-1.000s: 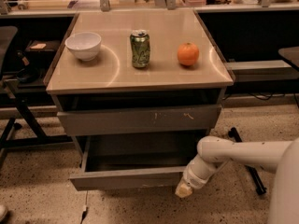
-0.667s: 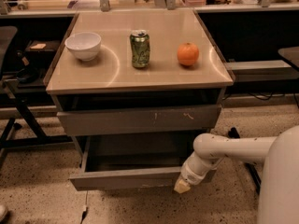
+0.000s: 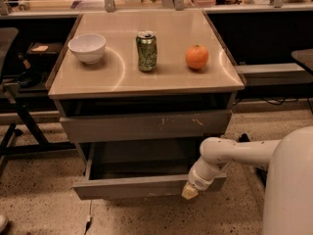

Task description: Close middle drawer

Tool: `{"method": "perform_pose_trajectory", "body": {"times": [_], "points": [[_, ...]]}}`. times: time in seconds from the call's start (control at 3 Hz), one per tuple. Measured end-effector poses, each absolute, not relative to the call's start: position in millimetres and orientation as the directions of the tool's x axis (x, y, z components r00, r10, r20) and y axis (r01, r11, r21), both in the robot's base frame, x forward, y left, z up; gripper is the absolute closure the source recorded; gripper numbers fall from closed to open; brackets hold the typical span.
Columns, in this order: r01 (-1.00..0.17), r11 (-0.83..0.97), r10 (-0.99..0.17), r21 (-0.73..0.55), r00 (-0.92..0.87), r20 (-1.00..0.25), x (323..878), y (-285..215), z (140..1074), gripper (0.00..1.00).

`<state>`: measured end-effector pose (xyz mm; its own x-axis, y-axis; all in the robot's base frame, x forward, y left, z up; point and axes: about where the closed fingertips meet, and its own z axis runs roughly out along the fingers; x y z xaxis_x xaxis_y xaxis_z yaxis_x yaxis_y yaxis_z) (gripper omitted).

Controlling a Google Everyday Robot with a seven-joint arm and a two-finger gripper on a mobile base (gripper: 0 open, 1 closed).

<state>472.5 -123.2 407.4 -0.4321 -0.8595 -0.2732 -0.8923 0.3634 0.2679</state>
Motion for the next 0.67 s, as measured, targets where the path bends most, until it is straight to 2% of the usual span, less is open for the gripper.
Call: {"method": "perform_pose_trajectory", "body": {"times": [0.67], "points": [[-0.892, 0.363, -0.859, 0.268, -0.432, -0.273, 472.5, -123.2, 407.3, 0.36]]}}
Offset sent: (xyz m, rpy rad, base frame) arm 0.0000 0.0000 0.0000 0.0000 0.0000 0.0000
